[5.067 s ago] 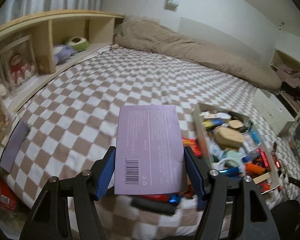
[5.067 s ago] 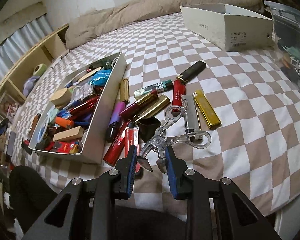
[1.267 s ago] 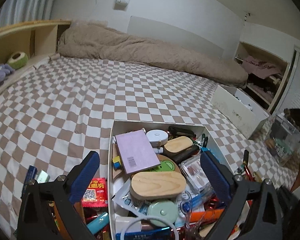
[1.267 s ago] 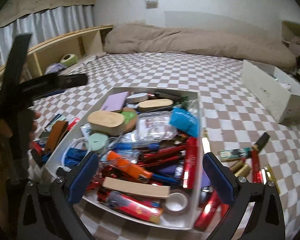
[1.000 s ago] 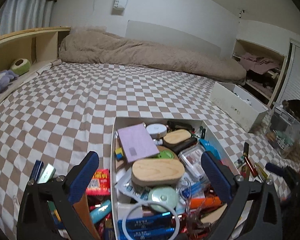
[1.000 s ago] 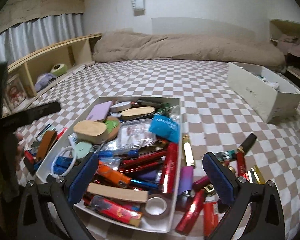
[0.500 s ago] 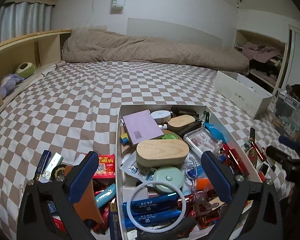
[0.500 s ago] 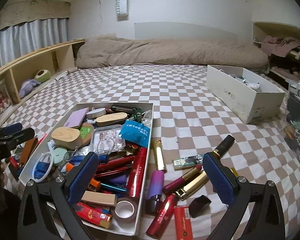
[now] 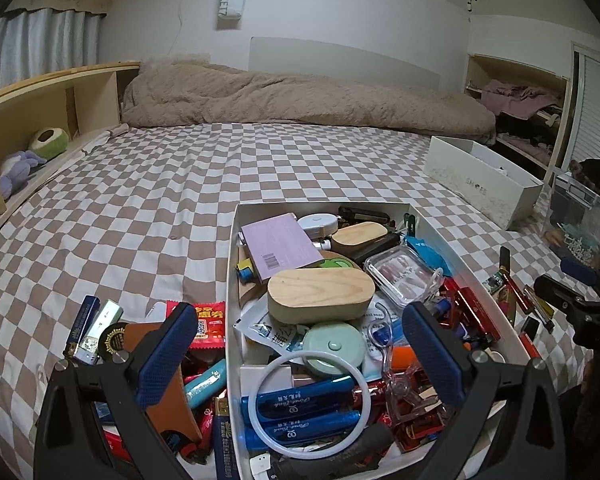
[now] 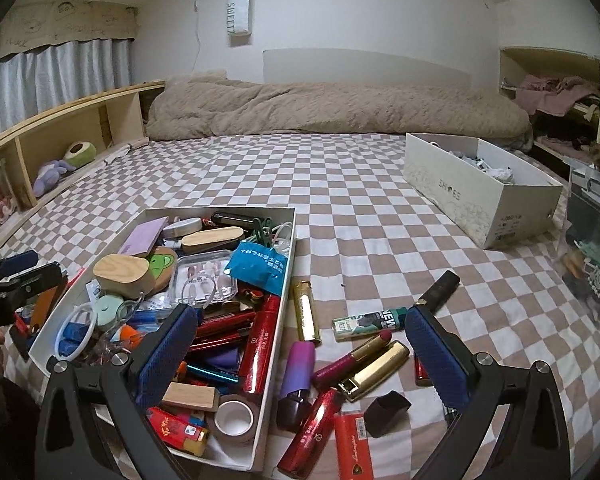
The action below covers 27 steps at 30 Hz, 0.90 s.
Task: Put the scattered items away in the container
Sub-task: 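Move the right tool toward the gold lighter beside the tray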
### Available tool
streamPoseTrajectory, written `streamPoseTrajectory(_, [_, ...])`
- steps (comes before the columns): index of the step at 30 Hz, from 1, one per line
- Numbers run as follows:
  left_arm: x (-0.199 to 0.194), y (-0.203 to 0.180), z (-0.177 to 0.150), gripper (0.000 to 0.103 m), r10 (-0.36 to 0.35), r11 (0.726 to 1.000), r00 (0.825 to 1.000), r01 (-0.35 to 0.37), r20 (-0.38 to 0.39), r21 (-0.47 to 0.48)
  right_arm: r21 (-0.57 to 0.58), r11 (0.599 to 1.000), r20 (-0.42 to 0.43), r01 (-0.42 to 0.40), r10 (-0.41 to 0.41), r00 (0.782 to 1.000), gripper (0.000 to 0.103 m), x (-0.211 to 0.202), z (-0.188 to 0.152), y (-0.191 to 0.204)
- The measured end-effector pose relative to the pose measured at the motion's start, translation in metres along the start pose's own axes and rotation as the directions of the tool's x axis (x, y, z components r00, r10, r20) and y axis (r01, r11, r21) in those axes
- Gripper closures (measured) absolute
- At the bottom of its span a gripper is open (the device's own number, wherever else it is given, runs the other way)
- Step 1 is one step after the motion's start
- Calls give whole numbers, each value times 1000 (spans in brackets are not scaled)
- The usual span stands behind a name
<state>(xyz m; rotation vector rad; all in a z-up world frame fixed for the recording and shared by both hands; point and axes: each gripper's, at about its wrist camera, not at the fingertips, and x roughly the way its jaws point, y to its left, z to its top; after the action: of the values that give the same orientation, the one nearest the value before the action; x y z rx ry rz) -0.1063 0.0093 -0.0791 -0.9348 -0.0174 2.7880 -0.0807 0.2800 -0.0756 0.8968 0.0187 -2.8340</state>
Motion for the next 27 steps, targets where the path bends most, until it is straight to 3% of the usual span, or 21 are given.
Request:
streamPoseTrajectory(9, [-1, 9, 4, 0, 31, 999, 999, -30, 11, -19, 40, 999, -5, -4, 4, 1000, 0, -2, -2, -12])
streamPoseTrajectory(15, [-13, 24, 15, 0, 100, 995, 993, -100, 56, -7, 48, 999, -17, -6, 7, 1000, 0, -11, 0, -21])
streamPoseTrajectory(19, [-26, 45, 22, 0, 156, 986, 985, -152, 71, -63, 90, 996, -62, -14, 20, 998, 0, -11, 0, -35])
streamPoseTrajectory(27, [-44, 77, 20, 0, 161, 980, 985, -152, 64, -130, 100, 995, -124, -6, 18, 992, 0, -14, 6, -61])
